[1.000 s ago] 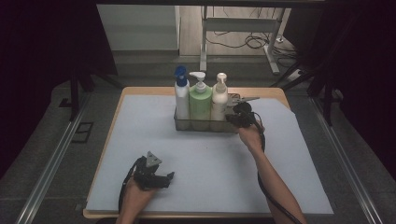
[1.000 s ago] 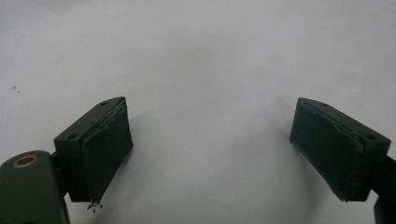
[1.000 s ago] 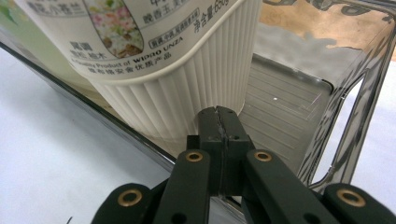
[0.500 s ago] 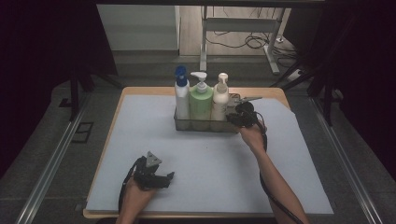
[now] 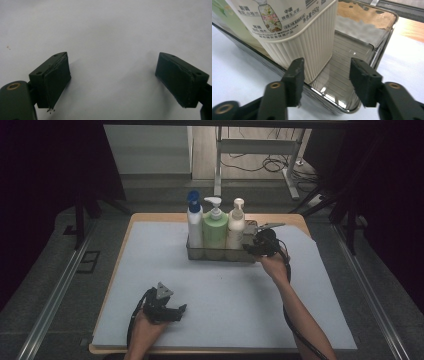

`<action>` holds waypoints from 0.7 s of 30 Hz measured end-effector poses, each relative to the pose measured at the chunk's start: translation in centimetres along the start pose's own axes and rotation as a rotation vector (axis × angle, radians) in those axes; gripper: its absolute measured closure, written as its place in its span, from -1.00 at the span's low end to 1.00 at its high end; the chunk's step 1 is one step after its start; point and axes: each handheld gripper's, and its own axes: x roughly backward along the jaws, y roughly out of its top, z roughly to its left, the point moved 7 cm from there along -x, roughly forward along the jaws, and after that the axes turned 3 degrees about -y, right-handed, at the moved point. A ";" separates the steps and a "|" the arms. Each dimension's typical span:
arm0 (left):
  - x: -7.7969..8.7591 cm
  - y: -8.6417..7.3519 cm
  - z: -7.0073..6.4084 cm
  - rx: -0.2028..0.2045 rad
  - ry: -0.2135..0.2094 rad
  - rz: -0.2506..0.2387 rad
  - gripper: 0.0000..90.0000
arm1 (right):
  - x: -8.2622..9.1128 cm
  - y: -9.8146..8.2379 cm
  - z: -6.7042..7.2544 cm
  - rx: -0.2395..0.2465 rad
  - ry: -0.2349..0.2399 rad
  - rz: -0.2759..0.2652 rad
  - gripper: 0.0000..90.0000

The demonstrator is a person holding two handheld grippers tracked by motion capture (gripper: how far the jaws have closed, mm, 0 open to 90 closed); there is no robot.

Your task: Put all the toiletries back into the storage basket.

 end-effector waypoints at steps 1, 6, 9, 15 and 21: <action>0.0 0.0 0.0 0.000 0.000 0.000 -0.73 | 0.1 0.0 -0.1 0.001 0.000 0.001 -0.07; 0.0 0.0 0.0 0.000 0.000 0.000 -0.73 | 0.6 -0.3 -0.3 0.006 -0.003 0.002 -0.21; 0.0 0.0 0.0 0.000 0.000 -0.001 -0.73 | 0.9 -0.5 -0.4 0.000 0.001 -0.004 -0.31; 0.0 0.0 0.0 -0.001 0.001 0.000 -0.73 | 2.0 -1.0 -0.4 0.027 0.011 -0.008 -0.35; 0.0 0.0 0.0 0.000 0.000 0.000 -0.73 | 3.1 -1.5 0.0 0.045 0.033 -0.016 -0.37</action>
